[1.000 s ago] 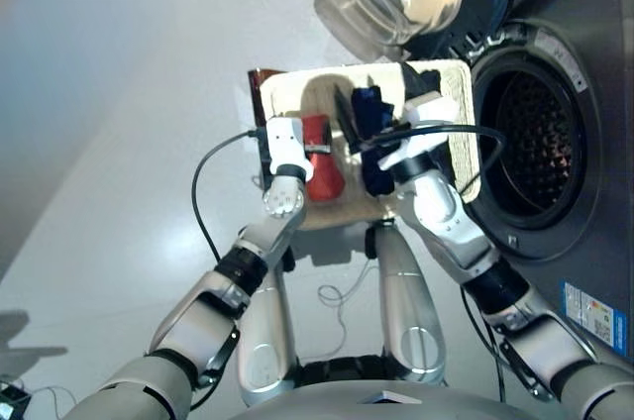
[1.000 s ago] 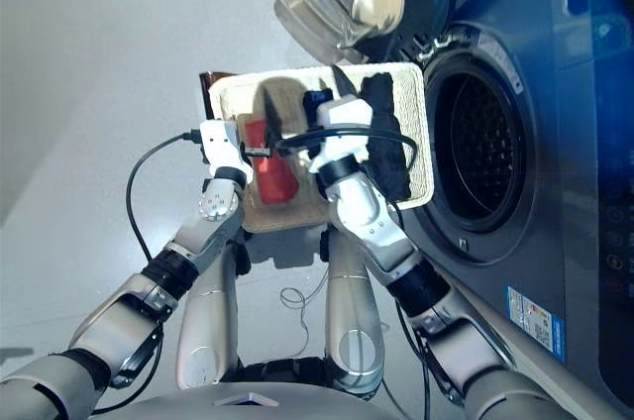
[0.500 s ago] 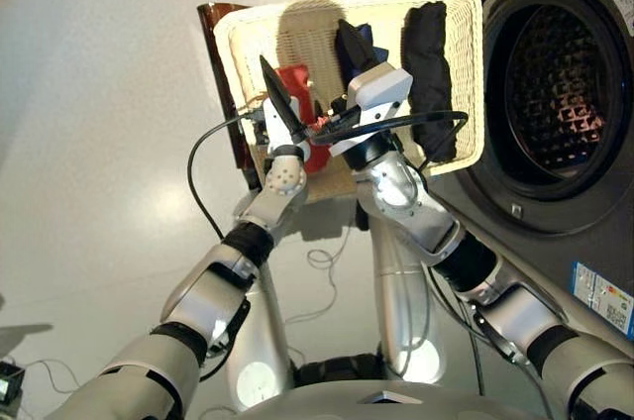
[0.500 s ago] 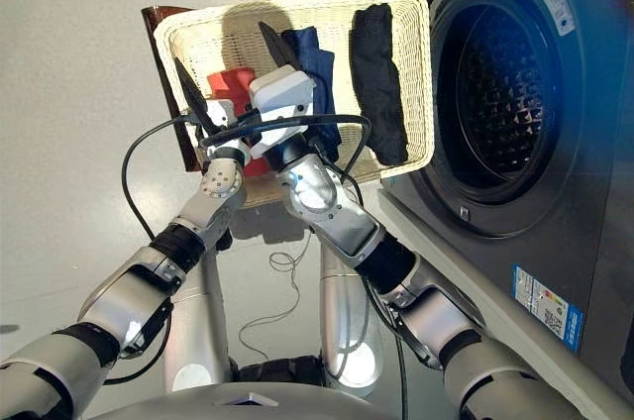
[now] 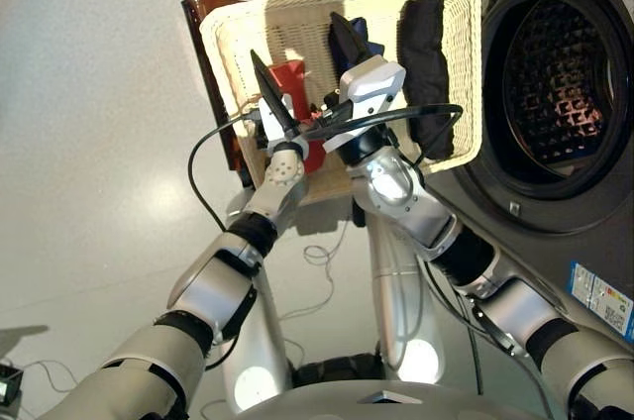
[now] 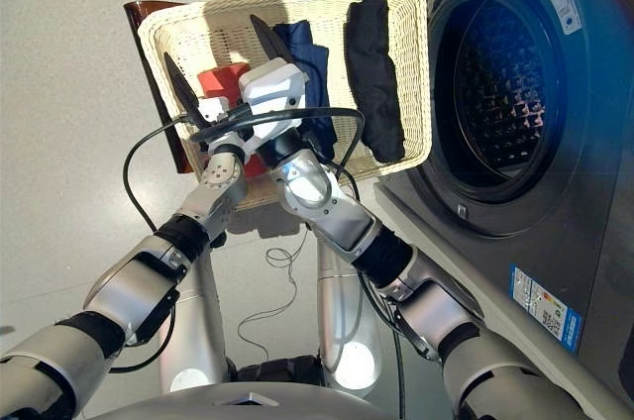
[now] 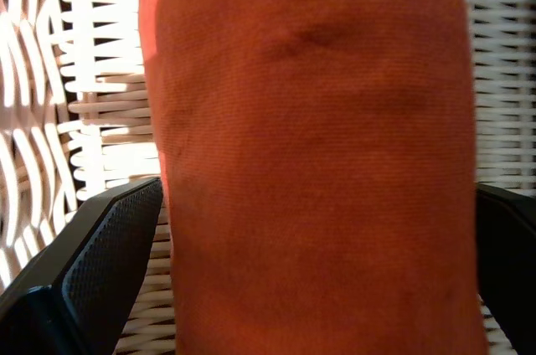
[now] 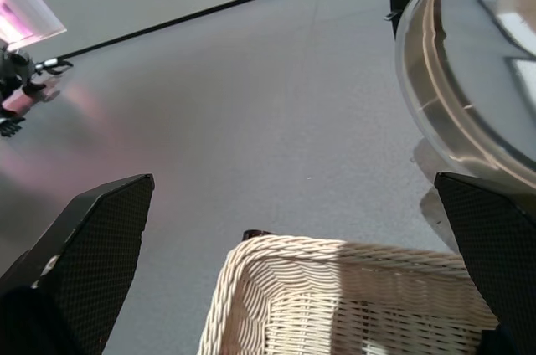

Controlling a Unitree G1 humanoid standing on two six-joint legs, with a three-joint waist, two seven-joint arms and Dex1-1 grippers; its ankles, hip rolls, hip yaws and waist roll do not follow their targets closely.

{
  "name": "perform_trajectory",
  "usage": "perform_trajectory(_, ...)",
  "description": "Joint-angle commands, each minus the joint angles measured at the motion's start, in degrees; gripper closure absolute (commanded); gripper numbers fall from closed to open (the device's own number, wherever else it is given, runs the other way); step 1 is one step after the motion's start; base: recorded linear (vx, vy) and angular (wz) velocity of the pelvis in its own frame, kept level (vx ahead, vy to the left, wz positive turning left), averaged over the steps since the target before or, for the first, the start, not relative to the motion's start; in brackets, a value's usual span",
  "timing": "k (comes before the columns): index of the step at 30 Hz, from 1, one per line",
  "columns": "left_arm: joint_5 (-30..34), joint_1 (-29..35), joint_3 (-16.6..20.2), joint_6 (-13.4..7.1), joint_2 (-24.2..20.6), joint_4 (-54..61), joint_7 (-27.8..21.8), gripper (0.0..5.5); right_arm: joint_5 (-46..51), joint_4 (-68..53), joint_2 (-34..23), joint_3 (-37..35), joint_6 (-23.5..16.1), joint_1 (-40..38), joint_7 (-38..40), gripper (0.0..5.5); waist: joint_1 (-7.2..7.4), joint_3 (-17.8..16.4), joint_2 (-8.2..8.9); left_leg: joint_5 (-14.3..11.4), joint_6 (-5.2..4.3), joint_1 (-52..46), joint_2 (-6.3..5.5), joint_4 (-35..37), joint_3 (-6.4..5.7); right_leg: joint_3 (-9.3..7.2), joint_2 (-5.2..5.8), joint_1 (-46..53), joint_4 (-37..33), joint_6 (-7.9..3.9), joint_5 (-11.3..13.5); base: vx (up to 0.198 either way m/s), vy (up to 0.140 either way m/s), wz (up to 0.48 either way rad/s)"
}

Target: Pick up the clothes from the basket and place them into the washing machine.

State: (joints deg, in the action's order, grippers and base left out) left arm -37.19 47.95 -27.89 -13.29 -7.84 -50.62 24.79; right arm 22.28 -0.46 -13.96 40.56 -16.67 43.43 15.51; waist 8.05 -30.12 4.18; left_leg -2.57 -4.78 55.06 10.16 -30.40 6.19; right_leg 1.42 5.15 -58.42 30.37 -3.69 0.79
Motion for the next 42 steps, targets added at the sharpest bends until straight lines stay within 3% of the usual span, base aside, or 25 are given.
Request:
perform_trajectory(1, -1.75, 3.22, -1.2, -0.28, 3.38, -2.89, -1.16, 3.97, 1.11, -6.01, 2.39, 0.49, -3.88, 1.69, -0.98, 0.0, 1.14, 0.33, -0.73, -0.22, -1.82, 2.39, 0.13, -0.66, -2.69, 1.61, 0.78, -3.75, 3.78, -2.28, -4.5, -0.112, -0.006, -0.013)
perform_trajectory(2, -1.96, 3.26, -1.24, -0.37, 3.49, -2.83, -1.07, 5.13, 1.03, -6.01, 2.22, 0.54, -3.77, 1.73, -0.93, 0.0, 1.13, 0.33, -0.75, -0.19, -1.81, 2.34, 0.1, -0.6, -2.7, 1.71, 0.75, -3.61, 3.6, -2.3, -4.43, -0.113, -0.013, -0.001)
perform_trajectory(3, -2.14, 3.43, -1.3, -0.34, 3.6, -3.04, -1.03, 5.5, 0.99, -5.94, 2.01, 0.59, -3.65, 1.77, -0.96, 0.0, 1.09, 0.33, -0.77, -0.15, -1.79, 2.3, 0.09, -0.6, -2.75, 1.74, 0.71, -3.47, 3.55, -2.33, -4.36, 0.0, 0.0, 0.0)
perform_trajectory(13, 1.48, 0.96, -1.86, -1.26, 1.85, 1.99, 0.35, 5.5, 1.84, -5.63, -0.64, -0.76, -3.55, -0.54, -0.52, 0.0, 0.92, 0.33, -0.93, 0.99, -1.88, -0.73, -0.42, 2.41, -2.17, 1.71, 0.96, -0.75, 0.89, -2.44, -3.14, 0.0, 0.0, 0.0)
perform_trajectory(20, 8.84, -8.13, -1.02, -3.73, -4.98, 19.58, 1.57, 5.5, 3.6, -9.1, -7.38, -5.58, -3.48, -6.63, -3.59, 0.0, 0.06, 0.33, -0.96, 2.89, -1.68, -7.35, -1.49, 8.74, -0.93, 1.32, 1.15, 5.83, -5.14, -2.82, -1.36, 0.0, 0.0, 0.0)
perform_trajectory(23, 11.89, -10.66, 0.15, -4.38, -6.23, 22.69, 1.76, 5.5, 4.46, -10.59, -9.12, -7.43, -3.79, -9.43, -4.39, 0.0, -0.15, 0.33, -0.75, 3.42, -1.55, -10.12, -1.79, 10.87, -0.51, 1.21, 1.31, 8.5, -7.1, -3.1, -0.81, 0.0, 0.0, 0.0)
perform_trajectory(29, 18.53, -21.08, 5.7, -6.85, -13.9, 41.11, 0.02, 5.5, 10.07, -15.85, -15.87, -14.62, -4.15, -17.18, -8.31, 0.0, -1.45, 0.33, -0.56, 4.97, -1.01, -19.54, -3.2, 17.32, 0.29, 0.71, 1.49, 17.86, -13.57, -3.84, 0.83, 0.057, 0.021, -0.045)
perform_trajectory(32, 18.44, -25.77, 9.16, -8.46, -16.38, 48.38, -1.99, 5.5, 13.88, -18.86, -19.0, -17.05, -3.62, -19.61, -11.09, 0.0, -2.2, 0.33, -0.11, 5.31, -0.89, -23.73, -3.51, 19.24, 0.41, 0.39, 1.69, 22.52, -16.01, -4.2, 1.36, 0.019, -0.001, -0.041)
perform_trajectory(36, 18.96, -27.76, 10.78, -9.13, -18.42, 53.72, -3.14, 5.5, 16.16, -20.88, -22.07, -18.22, -2.93, -21.35, -13.31, 0.0, -2.63, 0.33, -0.22, 5.41, -0.98, -25.94, -3.88, 19.92, 0.03, 0.14, 1.93, 25.12, -16.96, -4.18, 1.27, 0.0, 0.0, 0.0)
perform_trajectory(42, 12.26, -28.8, 12.81, -11.96, -19.53, 62.38, -8.33, 5.5, 18.03, -21.88, -27.7, -16.89, -0.69, -18.13, -16.27, 0.0, -3.41, 0.33, -0.09, 5.73, -1.22, -28.25, -3.83, 20.34, -0.29, -0.03, 2.15, 27.93, -17.96, -4.28, 1.39, 0.0, 0.0, 0.0)
